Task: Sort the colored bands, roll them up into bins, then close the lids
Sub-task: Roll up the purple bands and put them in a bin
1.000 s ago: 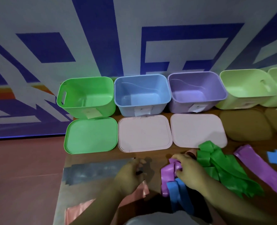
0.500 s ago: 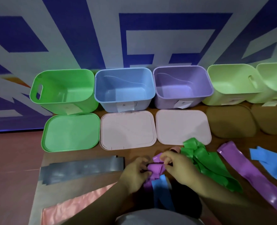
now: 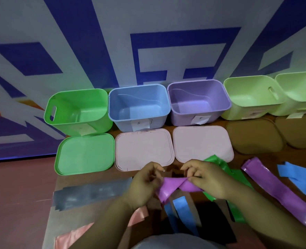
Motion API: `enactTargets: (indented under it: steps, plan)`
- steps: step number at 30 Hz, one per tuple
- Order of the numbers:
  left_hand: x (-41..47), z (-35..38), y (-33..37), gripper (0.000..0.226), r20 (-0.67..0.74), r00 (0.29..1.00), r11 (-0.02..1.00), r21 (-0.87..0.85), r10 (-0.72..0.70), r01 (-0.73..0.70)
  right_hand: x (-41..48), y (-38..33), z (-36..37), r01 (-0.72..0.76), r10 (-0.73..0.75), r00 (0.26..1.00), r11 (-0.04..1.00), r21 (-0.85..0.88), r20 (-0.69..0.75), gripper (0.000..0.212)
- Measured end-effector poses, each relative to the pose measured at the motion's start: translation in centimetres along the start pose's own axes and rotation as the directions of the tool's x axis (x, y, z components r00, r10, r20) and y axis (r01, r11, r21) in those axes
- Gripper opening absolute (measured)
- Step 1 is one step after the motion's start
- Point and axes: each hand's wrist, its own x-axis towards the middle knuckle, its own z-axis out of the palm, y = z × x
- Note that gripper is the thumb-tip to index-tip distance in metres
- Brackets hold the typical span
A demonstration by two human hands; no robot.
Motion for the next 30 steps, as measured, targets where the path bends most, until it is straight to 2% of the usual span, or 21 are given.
enactTargets:
  steps: [3,6,12,17,20,22,24,26,30]
  plan:
    - [-0.5,-0.9,1.8,0.008,0.039,0.999,0.999,-0.028,0.033,-0.032,-1.0,-1.1,0.1,-0.008,0.009,1.0,0.996,0.087,-0.005,0.032]
    - [-1.2,-1.2,3.3,0.011,0.108,0.993,0.999,-0.004,0.045,-0.045,-2.4,-2.0,-0.1,-0.006,0.009,1.0,0.992,0.128,-0.022,0.029]
    - [-1.5,1.0,4.3,0.018,0.282,0.959,0.997,0.078,-0.034,0.013,-6.4,-1.6,-1.3,-0.009,0.021,0.997,0.988,0.157,-0.073,0.025]
    - [-0.7,5.2,4.8,0.021,0.41,0.909,0.994,0.102,-0.075,0.036,-10.4,0.2,-3.3,-0.037,0.072,0.989,0.966,0.255,-0.126,0.022]
    - [0.4,7.8,4.9,0.038,0.494,0.868,0.982,0.184,-0.049,-0.049,-12.5,2.6,-4.8,-0.071,0.125,0.982,0.942,0.328,-0.144,0.021]
    - [1.4,9.9,5.2,0.038,0.521,0.853,0.947,0.285,-0.022,-0.151,-13.8,4.4,-6.1,-0.094,0.167,0.973,0.919,0.382,-0.162,0.02]
    - [2.6,12.2,5.6,0.033,0.528,0.849,0.918,0.34,-0.006,-0.204,-15.0,6.1,-7.6,-0.121,0.202,0.964,0.913,0.389,-0.175,0.019]
    - [3.7,14.6,6.5,0.029,0.532,0.846,0.924,0.335,-0.023,-0.186,-16.0,7.9,-9.2,-0.148,0.227,0.956,0.919,0.365,-0.185,0.019]
    - [6.4,18.4,7.4,0.023,0.603,0.793,0.921,0.351,-0.085,-0.168,-17.8,11.2,-12.7,-0.162,0.225,0.944,0.953,0.254,-0.243,0.016]
